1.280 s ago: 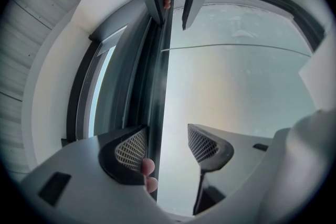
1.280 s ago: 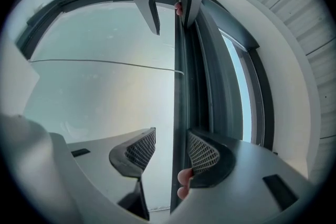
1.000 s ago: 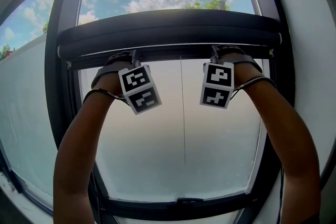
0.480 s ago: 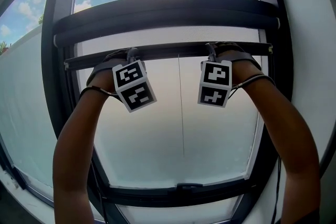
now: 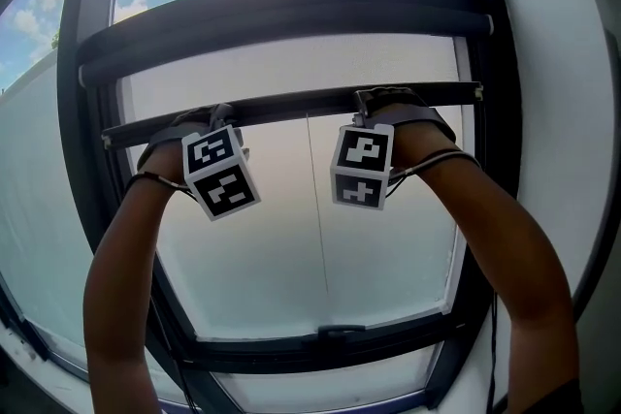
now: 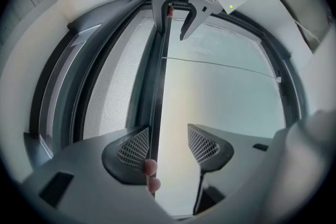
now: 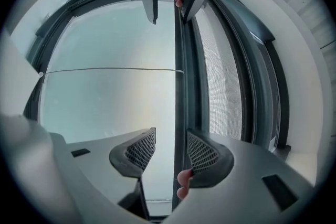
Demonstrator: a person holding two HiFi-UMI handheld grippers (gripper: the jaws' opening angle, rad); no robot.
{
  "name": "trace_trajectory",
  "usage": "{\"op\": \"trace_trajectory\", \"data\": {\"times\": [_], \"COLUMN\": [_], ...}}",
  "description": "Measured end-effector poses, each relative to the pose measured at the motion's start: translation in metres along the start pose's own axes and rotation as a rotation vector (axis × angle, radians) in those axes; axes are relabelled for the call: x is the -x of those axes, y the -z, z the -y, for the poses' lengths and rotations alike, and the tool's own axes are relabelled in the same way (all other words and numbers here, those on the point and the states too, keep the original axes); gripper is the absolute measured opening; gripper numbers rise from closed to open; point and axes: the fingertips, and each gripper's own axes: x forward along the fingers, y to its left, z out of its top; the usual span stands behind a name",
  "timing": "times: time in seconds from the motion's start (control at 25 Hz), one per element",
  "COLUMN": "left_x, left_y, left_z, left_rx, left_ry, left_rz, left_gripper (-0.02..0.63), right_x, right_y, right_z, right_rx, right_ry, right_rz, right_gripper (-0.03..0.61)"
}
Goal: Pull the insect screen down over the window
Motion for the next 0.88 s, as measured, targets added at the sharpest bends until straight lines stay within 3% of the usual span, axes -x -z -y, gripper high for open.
{"op": "trace_trajectory", "data": {"times": [0.24, 0.4, 0.6, 0.88], "left_x": [-0.002, -0.001, 0.001, 0.002], "left_y": [0.002, 0.002, 0.004, 0.011], "left_z": [0.015, 0.026, 0.059, 0.086], "left_rx": [-0.050, -0.029, -0.060, -0.098], "left_ry": [-0.012, 0.048, 0.108, 0.128], "left_rz": [-0.011, 0.005, -0.008, -0.043], "left_gripper": [0.227, 0.227, 0.227, 0.227], "right_x": [0.002, 0.004, 0.010, 0.016], "right_y": [-0.001, -0.001, -0.001, -0.005], "right_z": [-0.015, -0.024, -0.056, -0.083], "right_rx": [-0.009, 0.001, 0.027, 0.005], "right_ry": [-0.003, -0.038, -0.073, -0.098], "right_rz": [0.016, 0.025, 0.029, 0.040], "right_gripper": [0.169, 0.169, 0.169, 0.169]}}
